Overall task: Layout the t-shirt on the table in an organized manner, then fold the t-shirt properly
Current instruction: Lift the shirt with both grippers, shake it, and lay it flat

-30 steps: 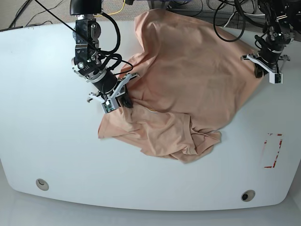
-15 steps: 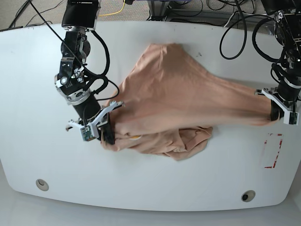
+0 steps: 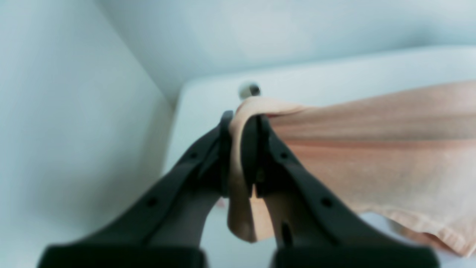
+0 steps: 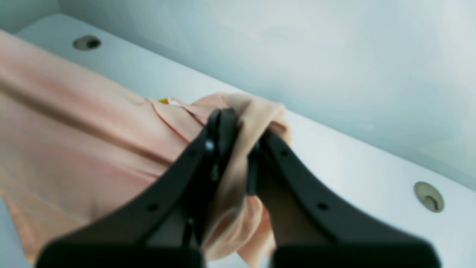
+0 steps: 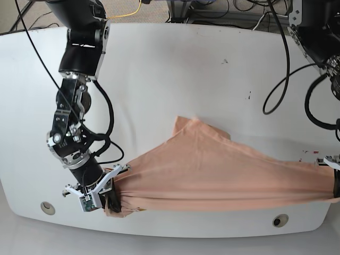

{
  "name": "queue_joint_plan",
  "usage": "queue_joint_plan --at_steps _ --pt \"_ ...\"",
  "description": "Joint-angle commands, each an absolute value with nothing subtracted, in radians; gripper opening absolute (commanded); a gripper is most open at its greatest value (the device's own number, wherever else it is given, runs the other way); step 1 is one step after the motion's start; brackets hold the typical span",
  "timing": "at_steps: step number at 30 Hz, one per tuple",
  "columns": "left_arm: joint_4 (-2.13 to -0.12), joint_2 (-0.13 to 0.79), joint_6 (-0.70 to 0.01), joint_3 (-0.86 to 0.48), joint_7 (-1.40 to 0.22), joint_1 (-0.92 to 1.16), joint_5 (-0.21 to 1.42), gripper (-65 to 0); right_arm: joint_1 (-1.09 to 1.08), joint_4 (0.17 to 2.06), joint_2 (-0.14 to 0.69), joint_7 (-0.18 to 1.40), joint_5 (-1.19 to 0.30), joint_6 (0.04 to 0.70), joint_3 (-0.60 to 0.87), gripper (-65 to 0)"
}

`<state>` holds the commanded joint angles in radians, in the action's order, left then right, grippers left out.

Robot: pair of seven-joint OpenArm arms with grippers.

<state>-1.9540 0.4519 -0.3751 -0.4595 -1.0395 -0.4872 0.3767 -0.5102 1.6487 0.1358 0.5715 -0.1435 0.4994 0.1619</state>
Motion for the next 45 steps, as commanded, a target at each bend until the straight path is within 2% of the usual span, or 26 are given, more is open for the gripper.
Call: queue_joint_plan --at_steps 15,21,25,30,35,41,45 --pt "-1.934 0.466 -0.377 -0.315 -1.041 -0.875 0.377 -65.0 -0.839 1.59 0.137 0.575 -0.142 0.499 0.159 -65.0" --pt "-1.854 0.466 -0.38 -0.283 -1.041 -1.032 0.384 -65.0 -0.954 1.59 0.154 0.656 -0.14 0.499 0.159 -65.0" --pt "-1.785 0.466 -0.406 -0.266 -1.041 -1.092 0.384 -65.0 -0.966 1.603 0.157 0.69 -0.14 0.499 0.159 -65.0" --pt "-1.747 0.464 -0.417 -0.265 -1.043 -1.073 0.384 -65.0 -0.848 1.678 0.182 0.725 -0.14 0.499 0.162 -65.0" --pt "-1.762 0.464 -0.43 -0.274 -1.052 -0.906 0.386 -65.0 -0.621 1.797 0.183 0.728 -0.14 0.499 0.162 -65.0" --pt "-1.764 0.456 -0.539 -0.36 -1.053 -0.625 0.386 -65.0 -0.321 1.946 0.162 0.728 -0.14 0.499 0.165 -65.0" --pt "-1.764 0.455 -0.604 -0.409 -1.053 -0.452 0.387 -65.0 -0.13 2.012 0.097 0.725 -0.14 0.499 0.194 -65.0"
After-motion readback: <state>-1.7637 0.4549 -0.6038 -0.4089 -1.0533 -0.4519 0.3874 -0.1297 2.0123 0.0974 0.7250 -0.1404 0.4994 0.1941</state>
